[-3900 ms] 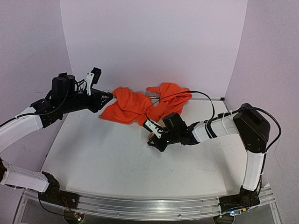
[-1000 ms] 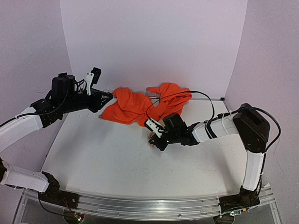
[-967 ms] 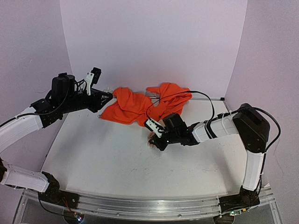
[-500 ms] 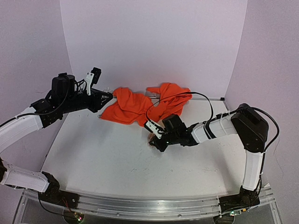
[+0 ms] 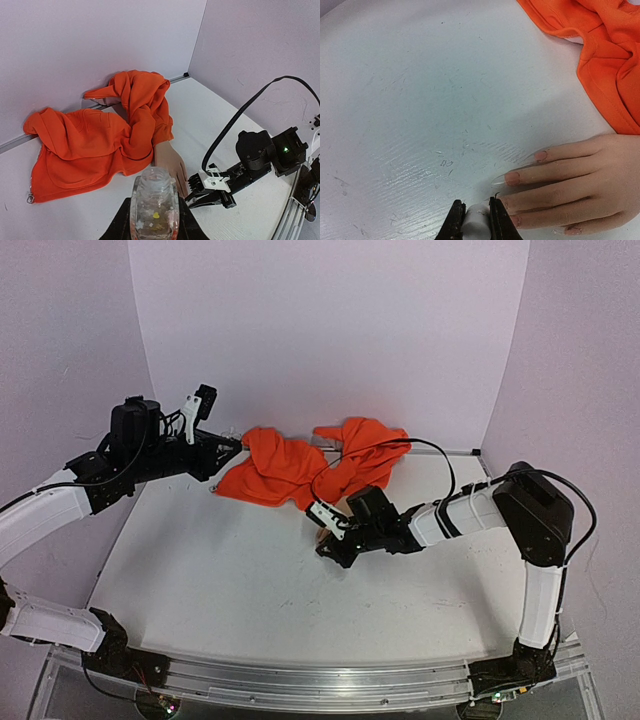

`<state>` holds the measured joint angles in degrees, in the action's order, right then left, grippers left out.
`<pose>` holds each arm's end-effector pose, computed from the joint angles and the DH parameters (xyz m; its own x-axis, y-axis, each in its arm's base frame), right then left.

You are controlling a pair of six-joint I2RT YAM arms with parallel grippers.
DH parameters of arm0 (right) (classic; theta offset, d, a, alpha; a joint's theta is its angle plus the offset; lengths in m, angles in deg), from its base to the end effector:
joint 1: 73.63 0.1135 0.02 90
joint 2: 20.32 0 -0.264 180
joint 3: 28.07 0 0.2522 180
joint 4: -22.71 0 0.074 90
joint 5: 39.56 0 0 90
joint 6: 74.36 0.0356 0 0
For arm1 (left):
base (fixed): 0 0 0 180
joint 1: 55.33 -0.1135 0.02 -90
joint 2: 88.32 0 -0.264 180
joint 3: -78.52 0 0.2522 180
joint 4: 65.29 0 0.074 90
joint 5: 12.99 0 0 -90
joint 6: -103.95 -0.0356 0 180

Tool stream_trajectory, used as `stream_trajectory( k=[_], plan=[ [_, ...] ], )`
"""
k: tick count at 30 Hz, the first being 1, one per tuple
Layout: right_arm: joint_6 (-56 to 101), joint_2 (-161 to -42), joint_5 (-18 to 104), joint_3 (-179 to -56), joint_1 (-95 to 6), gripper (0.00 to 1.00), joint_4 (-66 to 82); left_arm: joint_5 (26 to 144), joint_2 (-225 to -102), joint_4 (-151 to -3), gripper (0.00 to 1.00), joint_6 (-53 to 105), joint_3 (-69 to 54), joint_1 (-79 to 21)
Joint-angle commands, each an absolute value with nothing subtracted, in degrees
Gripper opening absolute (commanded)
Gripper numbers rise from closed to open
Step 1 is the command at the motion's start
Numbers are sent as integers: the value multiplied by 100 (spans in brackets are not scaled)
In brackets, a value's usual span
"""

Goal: Paint the nails

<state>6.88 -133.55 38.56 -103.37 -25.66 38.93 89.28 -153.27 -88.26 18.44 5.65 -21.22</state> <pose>0.2785 0.3200 0.1608 -0.1146 -0.3497 -0.9298 -0.8827 0.4653 -0.0662 0.2136 -0.1538 0.3592 -0.2705 0.0908 -0.9584 0.6989 0.7032 -0.1306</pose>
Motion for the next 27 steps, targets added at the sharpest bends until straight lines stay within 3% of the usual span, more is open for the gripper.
stream_trajectory(
  k=[1,7,27],
  plan=[
    [737,-12917,3811,-10311,-2517,0,4050,9020,-15237,-8660,0,1808,519,-2149],
    [780,-12867,4322,-10259,-2512,0,4072,9035,-15223,-8660,0,1817,521,-2147],
    [731,-13348,4315,-10501,-2511,0,3939,9017,-15235,-8660,0,1800,516,-2149]
  ],
)
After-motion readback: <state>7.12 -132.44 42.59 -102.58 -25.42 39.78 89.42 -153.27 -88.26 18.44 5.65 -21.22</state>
